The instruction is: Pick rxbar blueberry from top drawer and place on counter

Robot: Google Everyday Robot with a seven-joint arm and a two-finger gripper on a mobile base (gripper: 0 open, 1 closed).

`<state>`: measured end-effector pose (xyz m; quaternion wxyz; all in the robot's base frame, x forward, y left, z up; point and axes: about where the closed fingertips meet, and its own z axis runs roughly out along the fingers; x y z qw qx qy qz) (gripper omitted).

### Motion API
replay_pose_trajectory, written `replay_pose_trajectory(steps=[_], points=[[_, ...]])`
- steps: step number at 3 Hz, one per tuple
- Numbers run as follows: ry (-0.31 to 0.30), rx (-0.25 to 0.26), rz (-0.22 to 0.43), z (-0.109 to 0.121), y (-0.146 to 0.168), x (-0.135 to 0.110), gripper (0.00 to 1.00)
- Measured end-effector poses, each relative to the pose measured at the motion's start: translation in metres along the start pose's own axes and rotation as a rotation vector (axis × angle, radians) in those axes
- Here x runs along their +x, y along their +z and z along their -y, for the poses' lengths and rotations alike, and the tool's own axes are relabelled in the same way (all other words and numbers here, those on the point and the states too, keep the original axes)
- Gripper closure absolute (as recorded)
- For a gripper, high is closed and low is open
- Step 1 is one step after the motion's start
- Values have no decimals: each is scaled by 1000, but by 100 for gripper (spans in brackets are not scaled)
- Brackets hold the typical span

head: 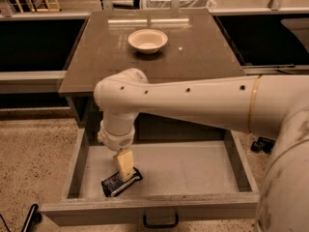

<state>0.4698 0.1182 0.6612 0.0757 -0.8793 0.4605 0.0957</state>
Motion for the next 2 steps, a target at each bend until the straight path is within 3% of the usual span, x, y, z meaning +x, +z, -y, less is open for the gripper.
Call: replay_pose_trajectory(steps=[2], points=[[-53,-67,1,-22,57,-20,14]])
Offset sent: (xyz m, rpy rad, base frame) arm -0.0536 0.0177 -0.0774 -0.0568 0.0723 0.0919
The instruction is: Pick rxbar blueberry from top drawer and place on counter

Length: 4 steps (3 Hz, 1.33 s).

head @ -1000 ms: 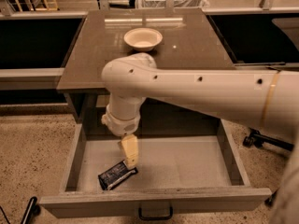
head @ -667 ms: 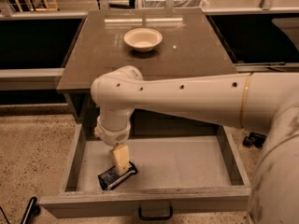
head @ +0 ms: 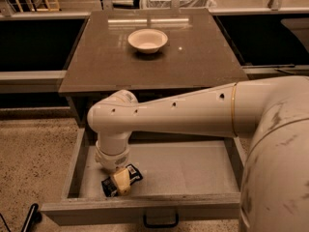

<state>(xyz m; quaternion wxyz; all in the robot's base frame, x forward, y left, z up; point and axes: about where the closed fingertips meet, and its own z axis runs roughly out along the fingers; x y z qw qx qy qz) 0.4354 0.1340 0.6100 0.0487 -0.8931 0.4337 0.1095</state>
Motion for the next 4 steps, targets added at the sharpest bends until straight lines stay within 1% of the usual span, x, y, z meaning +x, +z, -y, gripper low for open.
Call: replay_pose_trajectory(steps=[1,2,4], points=[[3,-19,7,-11,18,0,15],[22,0,13,-17,33,8,32],[22,0,13,-17,19,5,79]])
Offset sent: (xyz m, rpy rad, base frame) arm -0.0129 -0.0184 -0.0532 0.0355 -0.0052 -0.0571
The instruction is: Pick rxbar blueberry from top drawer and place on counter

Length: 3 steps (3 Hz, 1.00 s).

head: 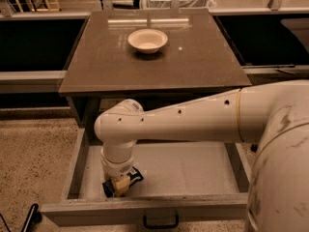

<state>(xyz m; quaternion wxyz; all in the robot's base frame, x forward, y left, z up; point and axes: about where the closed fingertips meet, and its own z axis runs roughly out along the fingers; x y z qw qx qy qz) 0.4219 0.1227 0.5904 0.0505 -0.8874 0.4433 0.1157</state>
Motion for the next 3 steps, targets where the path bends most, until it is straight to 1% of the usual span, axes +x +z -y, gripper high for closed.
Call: replay_pose_trajectory(steps=[1,2,3], points=[[29,121,-22,7,-25,26,99],[60,296,0,21,-89,53,100],[41,428,1,28,-171,79,100]])
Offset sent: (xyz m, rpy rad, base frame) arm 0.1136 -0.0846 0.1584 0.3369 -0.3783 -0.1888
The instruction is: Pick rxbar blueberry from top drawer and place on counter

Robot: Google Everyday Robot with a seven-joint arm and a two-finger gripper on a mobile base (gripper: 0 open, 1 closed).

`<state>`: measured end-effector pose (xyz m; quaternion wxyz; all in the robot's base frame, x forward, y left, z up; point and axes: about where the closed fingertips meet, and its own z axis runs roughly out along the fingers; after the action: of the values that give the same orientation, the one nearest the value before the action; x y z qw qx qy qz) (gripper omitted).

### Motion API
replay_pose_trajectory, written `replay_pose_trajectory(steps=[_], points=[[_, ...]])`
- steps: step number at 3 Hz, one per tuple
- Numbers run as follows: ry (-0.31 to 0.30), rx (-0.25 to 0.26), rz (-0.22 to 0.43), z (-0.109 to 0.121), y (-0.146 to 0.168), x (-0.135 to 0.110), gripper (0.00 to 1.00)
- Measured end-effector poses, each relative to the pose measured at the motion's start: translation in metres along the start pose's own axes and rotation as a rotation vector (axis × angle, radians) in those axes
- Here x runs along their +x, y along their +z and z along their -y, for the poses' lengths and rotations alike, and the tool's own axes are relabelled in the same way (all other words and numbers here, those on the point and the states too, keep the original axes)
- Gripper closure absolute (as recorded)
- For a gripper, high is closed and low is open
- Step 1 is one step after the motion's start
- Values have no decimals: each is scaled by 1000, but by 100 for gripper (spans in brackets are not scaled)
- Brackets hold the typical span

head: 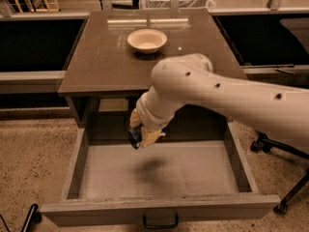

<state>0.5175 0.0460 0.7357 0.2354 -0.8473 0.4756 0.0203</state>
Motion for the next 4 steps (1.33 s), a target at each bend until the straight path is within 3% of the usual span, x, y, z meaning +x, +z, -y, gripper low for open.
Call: replay_pose_trajectory(steps=[1,2,3,4], points=[[11,-2,-1,29,-41,35,100],[76,-74,-3,52,-60,71,100],[219,-144,-6,69,-78,106,100],[238,-145,-6,72,-82,109,100]])
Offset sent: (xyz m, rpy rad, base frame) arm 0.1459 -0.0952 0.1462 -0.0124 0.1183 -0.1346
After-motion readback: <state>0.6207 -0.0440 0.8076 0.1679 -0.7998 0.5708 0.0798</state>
